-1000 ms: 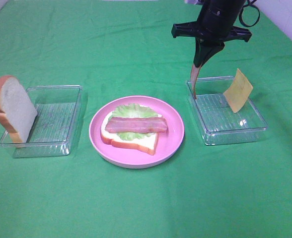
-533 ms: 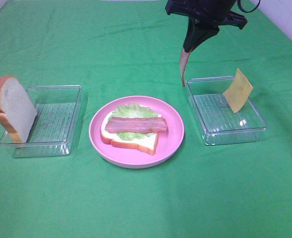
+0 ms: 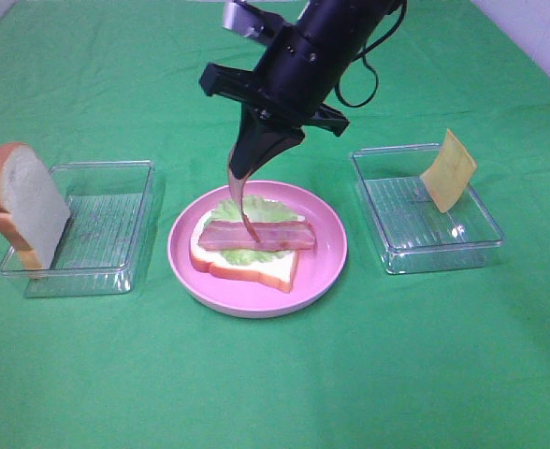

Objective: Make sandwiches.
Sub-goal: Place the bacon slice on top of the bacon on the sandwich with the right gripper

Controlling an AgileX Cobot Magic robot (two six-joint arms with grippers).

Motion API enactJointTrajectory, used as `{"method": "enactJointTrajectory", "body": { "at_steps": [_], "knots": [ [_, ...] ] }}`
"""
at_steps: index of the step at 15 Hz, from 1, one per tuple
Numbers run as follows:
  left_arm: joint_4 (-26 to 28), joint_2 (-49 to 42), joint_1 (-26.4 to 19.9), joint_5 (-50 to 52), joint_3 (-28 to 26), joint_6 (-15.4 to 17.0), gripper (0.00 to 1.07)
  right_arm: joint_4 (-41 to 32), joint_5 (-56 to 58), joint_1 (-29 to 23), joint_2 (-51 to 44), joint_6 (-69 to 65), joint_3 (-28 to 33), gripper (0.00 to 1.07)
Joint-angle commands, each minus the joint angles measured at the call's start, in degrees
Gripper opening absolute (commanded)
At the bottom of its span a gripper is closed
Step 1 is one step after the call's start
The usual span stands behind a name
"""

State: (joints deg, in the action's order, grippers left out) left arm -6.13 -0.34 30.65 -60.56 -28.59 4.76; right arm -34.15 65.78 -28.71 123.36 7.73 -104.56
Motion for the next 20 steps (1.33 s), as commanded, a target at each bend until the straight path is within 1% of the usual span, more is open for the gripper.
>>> {"method": "enactJointTrajectory", "body": {
  "at_steps": [1, 2, 3, 6, 8, 9, 13, 14, 15, 17, 18, 19, 20],
  "knots": [
    [-0.3, -1.1, 0.3, 0.7, 0.1, -0.2, 0.67, -1.3, -4.3, -2.1, 1.1, 0.8, 0.5, 0.00],
    [-0.3, -1.1, 0.3, 0.7, 0.1, -0.2, 0.67, -3.2, -5.3, -2.1, 2.3, 0.8, 0.5, 0.00],
    [-0.3, -1.1, 0.3, 0.7, 0.1, -0.3, 0.67, -3.3, -6.1, -1.9, 3.0, 0.8, 0.5, 0.00],
    [-0.3, -1.1, 0.3, 0.7, 0.1, -0.3, 0.67, 3.2, -7.4, -1.8, 3.6, -2.5, 0.5, 0.00],
    [-0.3, -1.1, 0.3, 0.7, 0.1, -0.3, 0.67, 9.7, -6.9, -1.8, 3.6, -6.3, 0.5, 0.00],
    [-0.3, -1.1, 0.3, 0.7, 0.1, -0.3, 0.67, 11.9, -6.6, -1.8, 3.6, -8.2, 0.5, 0.00],
    [-0.3, -1.1, 0.3, 0.7, 0.1, -0.3, 0.67, 15.6, -5.2, -1.8, 3.6, -10.1, 0.5, 0.00],
    [-0.3, -1.1, 0.3, 0.7, 0.1, -0.3, 0.67, 16.9, -5.0, -1.8, 3.6, -11.3, 0.5, 0.02],
    [-0.3, -1.1, 0.3, 0.7, 0.1, -0.3, 0.67, 18.7, -5.1, -1.8, 3.6, -12.9, 0.5, 0.22],
    [-0.3, -1.1, 0.3, 0.7, 0.1, -0.3, 0.67, 18.7, -5.1, -1.8, 3.6, -12.8, 0.5, 0.47],
    [-0.3, -1.1, 0.3, 0.7, 0.1, -0.3, 0.67, 18.9, -5.1, -1.8, 3.6, -12.8, 0.5, 0.57],
    [-0.3, -1.1, 0.3, 0.7, 0.1, -0.3, 0.67, 19.3, -5.1, -1.8, 3.6, -12.8, 0.4, 0.66],
    [-0.3, -1.1, 0.3, 0.7, 0.1, -0.3, 0.67, 20.0, -5.0, -1.8, 3.6, -12.8, 0.3, 0.69]
  ]
}}
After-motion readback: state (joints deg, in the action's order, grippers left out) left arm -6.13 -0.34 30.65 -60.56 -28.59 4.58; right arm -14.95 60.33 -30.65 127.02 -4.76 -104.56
